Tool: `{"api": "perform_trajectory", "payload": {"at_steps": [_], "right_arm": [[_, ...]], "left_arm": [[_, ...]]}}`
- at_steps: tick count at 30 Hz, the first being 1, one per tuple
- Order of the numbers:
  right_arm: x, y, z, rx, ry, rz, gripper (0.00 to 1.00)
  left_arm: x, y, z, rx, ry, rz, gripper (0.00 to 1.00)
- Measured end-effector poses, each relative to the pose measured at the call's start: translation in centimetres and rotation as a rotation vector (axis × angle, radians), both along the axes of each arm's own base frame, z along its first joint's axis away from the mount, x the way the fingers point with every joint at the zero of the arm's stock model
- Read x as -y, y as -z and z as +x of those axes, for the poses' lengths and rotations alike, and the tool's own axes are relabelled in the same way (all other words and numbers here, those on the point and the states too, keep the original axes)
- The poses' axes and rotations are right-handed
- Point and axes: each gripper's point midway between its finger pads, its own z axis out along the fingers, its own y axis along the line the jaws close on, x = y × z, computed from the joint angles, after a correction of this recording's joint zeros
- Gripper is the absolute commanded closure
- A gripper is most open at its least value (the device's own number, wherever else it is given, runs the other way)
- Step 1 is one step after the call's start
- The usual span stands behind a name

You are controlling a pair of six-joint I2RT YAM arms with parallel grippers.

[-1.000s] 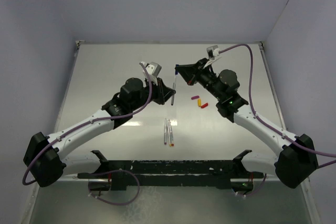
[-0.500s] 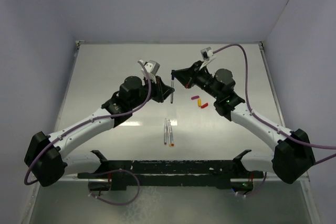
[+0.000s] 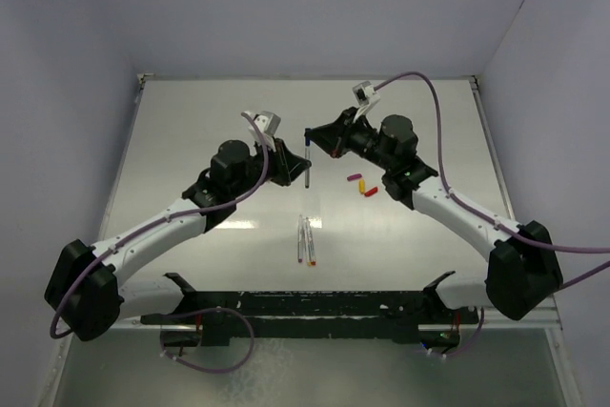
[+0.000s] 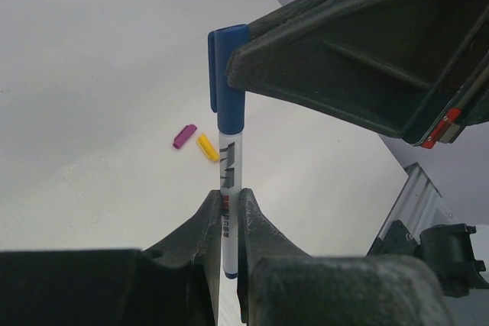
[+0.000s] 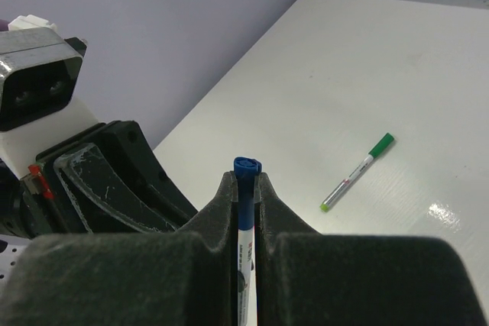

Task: Insert the pens into the pen caps

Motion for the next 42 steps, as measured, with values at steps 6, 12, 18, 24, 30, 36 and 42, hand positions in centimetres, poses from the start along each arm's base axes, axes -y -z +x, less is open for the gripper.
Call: {"api": "perform_trajectory", "payload": {"at_steps": [6, 12, 18, 24, 30, 36, 42], "right_arm": [[-0.6, 0.6, 0.5, -0.013, -0.026, -0.029, 1.00], [-0.9, 1.2, 1.0, -0.017, -0.039, -0.056, 1.00], [-0.9, 2.5, 1.2, -0.035, -0.036, -0.100, 1.00], [-1.0, 3.0, 1.1, -0.032, -0.033, -0.131, 1.00], [-1.6, 3.6, 1.6, -0.016, -0.016, -0.182, 1.00], [-1.5, 3.9, 1.9, -0.018, 0.008, -0.201, 1.00], [-1.8, 3.4, 2.5, -0.030, 0.038, -0.217, 1.00]], "left_arm": [[-0.8, 0.3, 0.5, -0.017, 0.001, -0.046, 1.00], [-0.9, 0.7, 1.1, -0.034, 0.005, -0.060, 1.00], [-0.8, 1.9, 1.5, -0.062, 0.004, -0.041, 1.00], [-1.0, 2.3, 1.7, -0.070, 0.002, -0.024, 1.00], [-1.1, 2.9, 2.4, -0.084, -0.011, -0.015, 1.00], [-1.0, 3.3, 2.6, -0.097, -0.002, -0.010, 1.00], [-1.5, 3.3, 2.9, -0.104, -0.008, -0.003, 1.00]]}}
